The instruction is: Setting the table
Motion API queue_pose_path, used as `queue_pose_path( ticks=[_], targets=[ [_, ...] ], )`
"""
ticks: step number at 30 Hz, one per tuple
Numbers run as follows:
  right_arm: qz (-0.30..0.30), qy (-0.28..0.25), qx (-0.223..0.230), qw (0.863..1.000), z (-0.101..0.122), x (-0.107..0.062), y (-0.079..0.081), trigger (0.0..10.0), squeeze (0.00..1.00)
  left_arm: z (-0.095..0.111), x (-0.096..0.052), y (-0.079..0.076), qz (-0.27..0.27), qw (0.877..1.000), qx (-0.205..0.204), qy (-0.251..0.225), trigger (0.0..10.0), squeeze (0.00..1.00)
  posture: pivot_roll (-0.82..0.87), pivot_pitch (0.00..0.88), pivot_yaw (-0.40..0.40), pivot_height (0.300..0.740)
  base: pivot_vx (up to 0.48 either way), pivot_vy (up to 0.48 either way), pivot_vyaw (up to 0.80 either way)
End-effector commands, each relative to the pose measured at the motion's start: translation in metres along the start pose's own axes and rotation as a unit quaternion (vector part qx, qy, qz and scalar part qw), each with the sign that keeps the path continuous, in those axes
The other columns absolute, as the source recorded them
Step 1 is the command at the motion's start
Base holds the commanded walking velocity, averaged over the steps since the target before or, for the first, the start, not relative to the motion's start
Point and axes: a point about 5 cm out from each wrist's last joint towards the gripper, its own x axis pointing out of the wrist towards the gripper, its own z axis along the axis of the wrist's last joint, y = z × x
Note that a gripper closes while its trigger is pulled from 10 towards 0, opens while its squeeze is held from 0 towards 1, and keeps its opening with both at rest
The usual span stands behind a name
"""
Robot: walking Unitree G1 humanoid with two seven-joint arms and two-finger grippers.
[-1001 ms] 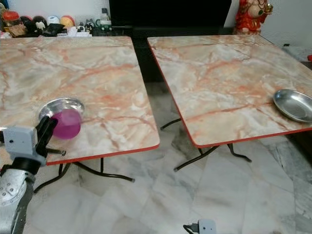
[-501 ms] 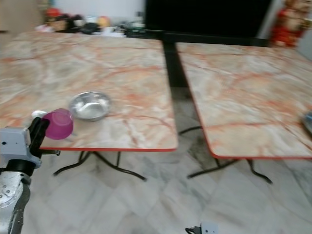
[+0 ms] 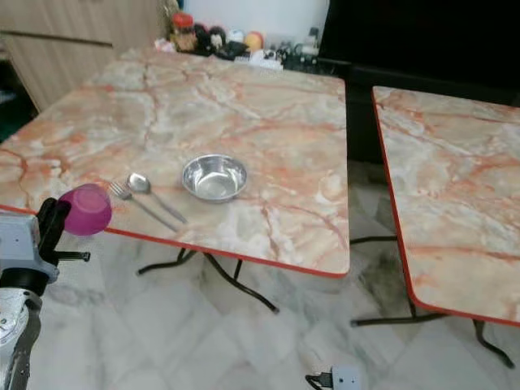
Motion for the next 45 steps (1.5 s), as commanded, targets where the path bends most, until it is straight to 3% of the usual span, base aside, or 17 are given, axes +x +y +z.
queue_pose_path(
  ticks=[1, 11, 27, 34, 45],
  targets=[
    [-0.007, 0.018, 0.009, 1.000, -0.010, -0.003, -0.004, 10.0, 0.00, 0.001, 0.000, -0.002, -0.004, 1.000, 0.002, 0.000, 10.0, 0.00, 0.16, 0.125, -0.095, 0.740, 0.000, -0.454, 0.00],
    [-0.005, 0.017, -0.007, 1.000, -0.009, -0.002, -0.004, 10.0, 0.00, 0.003, 0.001, -0.001, -0.004, 1.000, 0.008, -0.002, 10.0, 0.00, 0.16, 0.129, -0.095, 0.740, 0.000, -0.462, 0.30],
    [-0.010, 0.015, 0.019, 1.000, -0.008, -0.002, -0.003, 10.0, 0.00, 0.006, 0.004, 0.004, 0.000, 1.000, 0.015, -0.007, 10.0, 0.00, 0.17, 0.120, -0.091, 0.740, 0.000, -0.462, 0.07],
    [-0.008, 0.015, 0.018, 1.000, -0.007, -0.002, -0.003, 10.0, 0.00, 0.007, 0.006, 0.007, 0.002, 1.000, 0.019, -0.009, 10.0, 0.00, 0.17, 0.117, -0.089, 0.740, 0.000, -0.463, -0.73],
    [-0.006, 0.014, 0.021, 1.000, -0.008, -0.002, -0.002, 10.0, 0.00, 0.008, 0.004, 0.011, -0.003, 1.000, 0.030, -0.006, 10.0, 0.00, 0.16, 0.125, -0.084, 0.740, 0.000, -0.463, 0.00]
  ],
)
